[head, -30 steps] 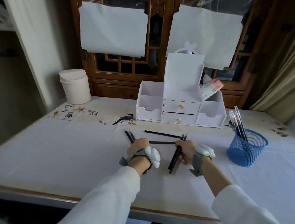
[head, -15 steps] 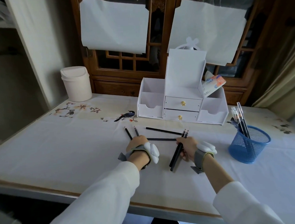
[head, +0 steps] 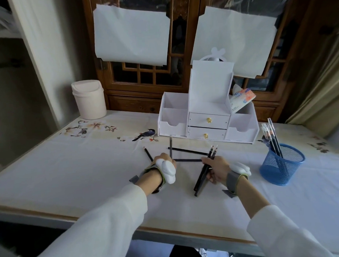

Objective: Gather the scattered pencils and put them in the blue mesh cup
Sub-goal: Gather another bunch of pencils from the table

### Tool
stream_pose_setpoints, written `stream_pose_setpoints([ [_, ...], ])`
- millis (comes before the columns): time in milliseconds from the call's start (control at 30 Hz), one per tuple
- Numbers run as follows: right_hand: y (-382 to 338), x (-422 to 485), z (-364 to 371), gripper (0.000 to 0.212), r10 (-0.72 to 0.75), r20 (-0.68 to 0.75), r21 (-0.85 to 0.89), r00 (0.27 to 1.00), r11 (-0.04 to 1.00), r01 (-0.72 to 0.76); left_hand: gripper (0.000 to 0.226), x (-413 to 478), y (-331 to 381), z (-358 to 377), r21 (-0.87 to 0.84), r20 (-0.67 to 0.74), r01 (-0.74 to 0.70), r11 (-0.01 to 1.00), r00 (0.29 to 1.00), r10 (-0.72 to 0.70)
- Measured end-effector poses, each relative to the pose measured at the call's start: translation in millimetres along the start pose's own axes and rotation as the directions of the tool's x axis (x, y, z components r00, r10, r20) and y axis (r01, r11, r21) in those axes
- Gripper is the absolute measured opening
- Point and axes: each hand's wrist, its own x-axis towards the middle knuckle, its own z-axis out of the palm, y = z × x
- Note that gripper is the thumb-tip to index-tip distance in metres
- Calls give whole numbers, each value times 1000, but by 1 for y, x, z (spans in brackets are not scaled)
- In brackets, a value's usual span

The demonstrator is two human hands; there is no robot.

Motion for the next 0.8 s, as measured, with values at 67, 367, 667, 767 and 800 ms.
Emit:
stream_pose_setpoints([
  [67, -4, -3, 0, 27, -71, 16, 38, 997, 997, 70, 16, 0, 4, 3, 28, 16, -68, 997, 998, 67],
  [367, -34, -24, -9, 26, -204, 1, 131, 979, 971, 202, 20, -32, 25, 10, -379, 258, -168, 910, 925, 279],
  [667, -43, -40, -28, 31, -229, 5, 92, 973, 969, 228, 28, -39, 50, 24, -419, 356, -227, 879, 850, 389],
  [767, -43, -43, -38, 29, -246, -22, 24, 969, 969, 247, 18, -37, 55, 29, -427, 339, -243, 871, 850, 404],
  [800, -43, -44, -42, 29, -263, -41, -7, 964, 965, 262, 21, -36, 57, 31, -453, 331, -249, 856, 844, 421],
])
